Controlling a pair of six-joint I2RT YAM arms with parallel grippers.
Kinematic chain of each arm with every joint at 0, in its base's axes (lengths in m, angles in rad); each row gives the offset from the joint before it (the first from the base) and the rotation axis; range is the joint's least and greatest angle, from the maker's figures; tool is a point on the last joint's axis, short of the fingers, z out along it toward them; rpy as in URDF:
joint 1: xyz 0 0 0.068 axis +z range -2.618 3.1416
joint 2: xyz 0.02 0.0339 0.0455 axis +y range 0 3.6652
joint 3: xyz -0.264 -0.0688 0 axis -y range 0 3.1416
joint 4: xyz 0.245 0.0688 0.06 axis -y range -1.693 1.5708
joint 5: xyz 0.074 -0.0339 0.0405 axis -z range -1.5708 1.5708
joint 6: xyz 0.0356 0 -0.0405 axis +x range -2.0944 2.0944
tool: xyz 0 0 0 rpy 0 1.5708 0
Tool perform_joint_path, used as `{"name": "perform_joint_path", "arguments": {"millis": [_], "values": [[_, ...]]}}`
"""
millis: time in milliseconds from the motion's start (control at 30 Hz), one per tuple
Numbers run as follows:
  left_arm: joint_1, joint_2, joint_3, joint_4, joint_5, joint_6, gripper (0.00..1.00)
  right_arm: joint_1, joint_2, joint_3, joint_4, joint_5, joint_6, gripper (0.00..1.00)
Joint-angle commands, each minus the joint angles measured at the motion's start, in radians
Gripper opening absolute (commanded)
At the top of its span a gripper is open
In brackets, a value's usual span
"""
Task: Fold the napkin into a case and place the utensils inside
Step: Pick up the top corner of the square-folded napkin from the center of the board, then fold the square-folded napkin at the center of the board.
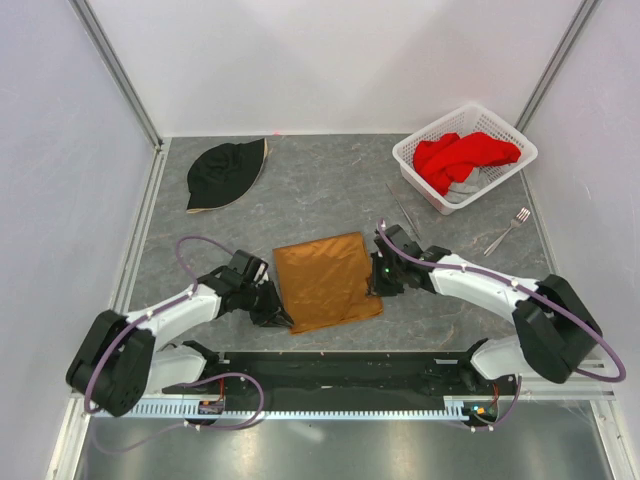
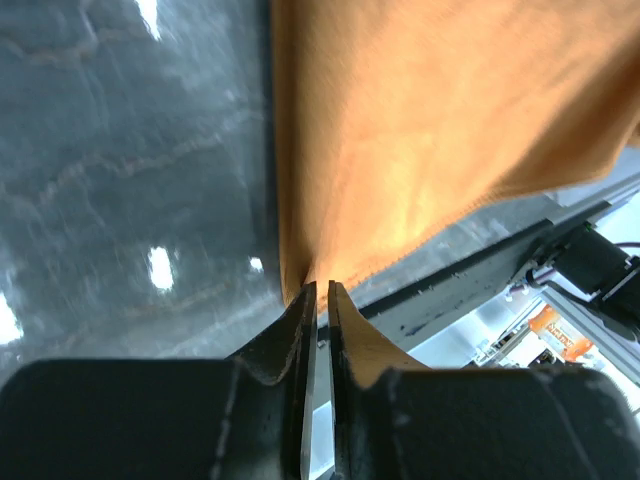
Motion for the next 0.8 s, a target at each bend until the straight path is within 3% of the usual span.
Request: {"name": "perform_joint_path", "arguments": {"millis": [0, 167, 400, 767], "values": [[-0.004, -0.124, 0.042, -0.125, -0.033, 0.003, 0.17, 0.005, 0.094, 0.135, 0.093, -0.068, -0.003, 0.00], [-0.002, -0.144, 0.111, -0.175, -0.094, -0.020, 0.18, 0.020, 0.219, 0.237, 0.139, -0.103, -0.015, 0.00], [-0.004, 0.061, 0.077, -0.021, -0.039, -0.012, 0.09, 0.046, 0.420, 0.435, 0.197, -0.177, -0.009, 0.00], [-0.004, 0.029, -0.013, 0.017, -0.068, -0.027, 0.08, 0.066, 0.615, 0.649, 0.242, -0.238, -0.012, 0.00]]}}
